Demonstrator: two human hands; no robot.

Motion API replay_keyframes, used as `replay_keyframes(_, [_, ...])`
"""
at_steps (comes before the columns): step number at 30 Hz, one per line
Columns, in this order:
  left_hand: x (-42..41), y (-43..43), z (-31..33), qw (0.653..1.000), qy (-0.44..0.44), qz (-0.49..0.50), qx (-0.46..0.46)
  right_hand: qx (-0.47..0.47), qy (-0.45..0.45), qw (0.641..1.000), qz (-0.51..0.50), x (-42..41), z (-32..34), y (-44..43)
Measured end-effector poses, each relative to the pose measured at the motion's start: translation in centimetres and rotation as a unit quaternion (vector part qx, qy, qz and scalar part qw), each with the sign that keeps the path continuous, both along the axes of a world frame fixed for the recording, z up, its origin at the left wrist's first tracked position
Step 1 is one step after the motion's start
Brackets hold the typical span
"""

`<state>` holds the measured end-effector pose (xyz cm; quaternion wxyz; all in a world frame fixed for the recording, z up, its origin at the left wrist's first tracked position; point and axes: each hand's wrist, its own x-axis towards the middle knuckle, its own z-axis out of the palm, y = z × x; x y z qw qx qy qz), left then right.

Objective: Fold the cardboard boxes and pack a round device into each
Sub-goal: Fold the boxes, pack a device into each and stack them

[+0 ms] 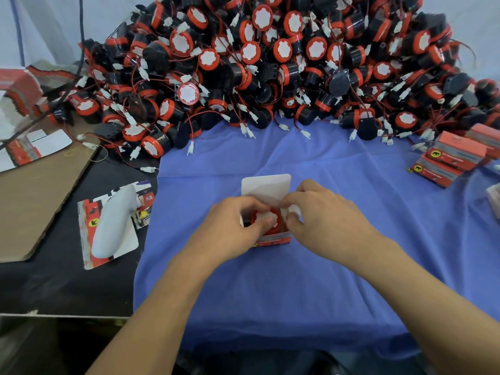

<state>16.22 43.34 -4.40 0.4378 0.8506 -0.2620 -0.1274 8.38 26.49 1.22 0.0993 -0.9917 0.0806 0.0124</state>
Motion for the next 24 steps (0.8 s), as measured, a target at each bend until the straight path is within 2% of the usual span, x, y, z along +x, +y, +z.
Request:
replay_keyframes(5, [0.0, 0.0, -0.2, 1.000, 0.008, 0.006, -0.024, -0.002, 0.019, 1.000, -0.004, 0.3, 0.0, 0.2])
replay_keyframes(8, [-0.1, 0.0, -0.3, 0.999, 0.012, 0.009, -0.036, 0.003, -0.002, 1.000, -0.022, 0.3, -0.2, 0.3])
replay_keyframes(12, [-0.4, -0.1, -0.3, 0.999, -0.010, 0.000, -0.043, -0.037, 0.000, 0.999, -0.032, 0.5, -1.0, 0.7])
replay_keyframes(24, [0.3, 0.1, -0.1, 1.000, 0.011, -0.015, 0.010, -0.011, -0.017, 0.998, -0.059, 1.7, -1.5, 0.3])
